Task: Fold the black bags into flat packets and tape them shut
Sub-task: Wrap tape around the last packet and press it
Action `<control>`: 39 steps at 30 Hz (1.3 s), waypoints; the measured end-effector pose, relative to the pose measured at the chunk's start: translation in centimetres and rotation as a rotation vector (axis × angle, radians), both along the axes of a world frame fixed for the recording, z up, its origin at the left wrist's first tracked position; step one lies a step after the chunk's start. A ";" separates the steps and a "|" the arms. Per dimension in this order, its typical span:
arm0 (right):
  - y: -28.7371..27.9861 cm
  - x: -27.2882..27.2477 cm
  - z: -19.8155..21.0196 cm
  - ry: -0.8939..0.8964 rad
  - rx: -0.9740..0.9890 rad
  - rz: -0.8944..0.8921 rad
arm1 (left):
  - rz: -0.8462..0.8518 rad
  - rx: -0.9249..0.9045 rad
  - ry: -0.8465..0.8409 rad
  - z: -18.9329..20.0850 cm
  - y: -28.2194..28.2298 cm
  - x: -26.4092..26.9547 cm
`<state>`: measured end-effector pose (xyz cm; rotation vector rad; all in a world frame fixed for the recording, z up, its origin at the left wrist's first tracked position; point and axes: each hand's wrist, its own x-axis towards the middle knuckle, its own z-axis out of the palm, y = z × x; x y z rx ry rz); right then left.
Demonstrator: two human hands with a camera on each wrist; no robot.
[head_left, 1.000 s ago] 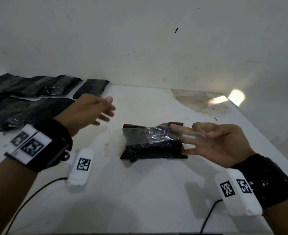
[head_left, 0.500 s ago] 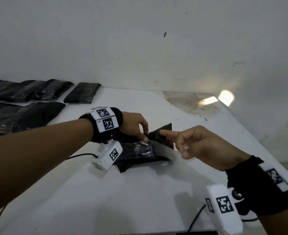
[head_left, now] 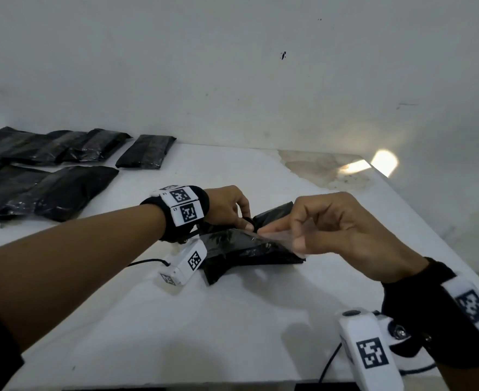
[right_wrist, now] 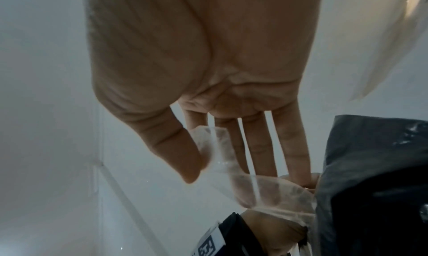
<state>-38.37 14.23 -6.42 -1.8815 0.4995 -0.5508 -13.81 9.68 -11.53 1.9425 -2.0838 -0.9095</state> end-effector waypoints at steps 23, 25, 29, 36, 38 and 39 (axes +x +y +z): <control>-0.6 1.5 3.4 -0.673 0.571 0.180 | 0.086 -0.193 0.158 1.1 4.2 2.9; -0.3 2.1 3.2 -0.637 0.567 0.123 | 0.130 -0.098 0.227 0.3 4.6 2.8; 0.2 2.6 2.6 -0.590 0.580 0.050 | 0.054 -0.049 0.077 -1.5 4.9 3.3; 0.1 3.1 2.5 -0.622 0.627 0.109 | 0.158 -0.195 0.090 -1.8 3.7 4.2; 0.3 3.5 2.6 -0.625 0.637 0.120 | 0.246 -0.199 0.138 -1.9 3.3 4.7; 0.4 3.7 2.6 -0.627 0.645 0.110 | 0.276 -0.210 0.155 -2.0 3.2 5.0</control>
